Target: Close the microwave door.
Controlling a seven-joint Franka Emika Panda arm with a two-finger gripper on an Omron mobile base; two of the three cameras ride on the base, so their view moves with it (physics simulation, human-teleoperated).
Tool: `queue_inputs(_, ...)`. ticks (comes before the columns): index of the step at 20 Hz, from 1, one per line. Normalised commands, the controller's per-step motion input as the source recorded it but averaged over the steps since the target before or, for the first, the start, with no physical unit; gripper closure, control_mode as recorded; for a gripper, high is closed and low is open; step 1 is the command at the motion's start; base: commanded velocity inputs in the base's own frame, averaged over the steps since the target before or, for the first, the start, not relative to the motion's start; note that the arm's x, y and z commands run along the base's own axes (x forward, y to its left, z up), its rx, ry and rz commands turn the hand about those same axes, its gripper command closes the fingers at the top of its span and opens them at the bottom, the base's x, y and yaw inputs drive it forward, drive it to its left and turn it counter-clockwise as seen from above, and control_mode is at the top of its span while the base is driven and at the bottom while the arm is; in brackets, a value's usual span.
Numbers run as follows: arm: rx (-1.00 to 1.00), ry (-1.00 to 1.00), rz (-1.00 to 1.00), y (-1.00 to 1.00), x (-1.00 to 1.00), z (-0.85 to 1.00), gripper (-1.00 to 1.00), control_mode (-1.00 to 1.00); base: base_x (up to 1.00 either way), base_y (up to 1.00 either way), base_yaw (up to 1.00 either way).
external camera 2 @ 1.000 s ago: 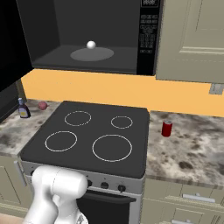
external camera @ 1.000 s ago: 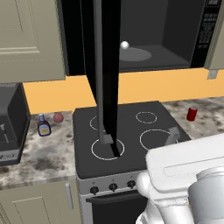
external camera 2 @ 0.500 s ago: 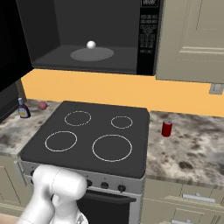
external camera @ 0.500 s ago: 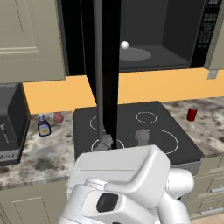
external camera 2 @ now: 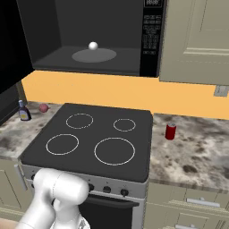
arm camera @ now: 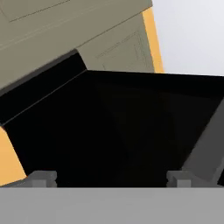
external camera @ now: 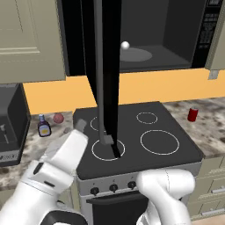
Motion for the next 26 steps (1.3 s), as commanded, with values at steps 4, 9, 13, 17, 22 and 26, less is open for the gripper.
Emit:
queue_inputs(4,-0.14,0.02,-0.06,-0.01,0.87,-0.11,-1.00,-1.00,0.00,0.00,0.00)
queue_inputs(9,-0.01,-0.01,-0.11,-0.85,0.13,0.00,-1.00,-1.00,0.00,0.00,0.00)
queue_inputs(13,0.03,-0.10,-0.07,-1.00,-0.32,0.06,-1.00,-1.00,0.00,0.00,0.00)
queue_inputs(17,0.06,-0.09,-0.08,-1.00,-0.39,0.23,-1.00,-1.00,0.00,0.00,0.00)
queue_inputs(22,0.02,0.00,-0.12,-0.96,-0.06,0.27,-1.00,-1.00,0.00,0.00,0.00)
queue_inputs(26,0.00,0.14,-0.11,-0.83,0.41,0.23,-1.00,-1.00,0.00,0.00,0.00)
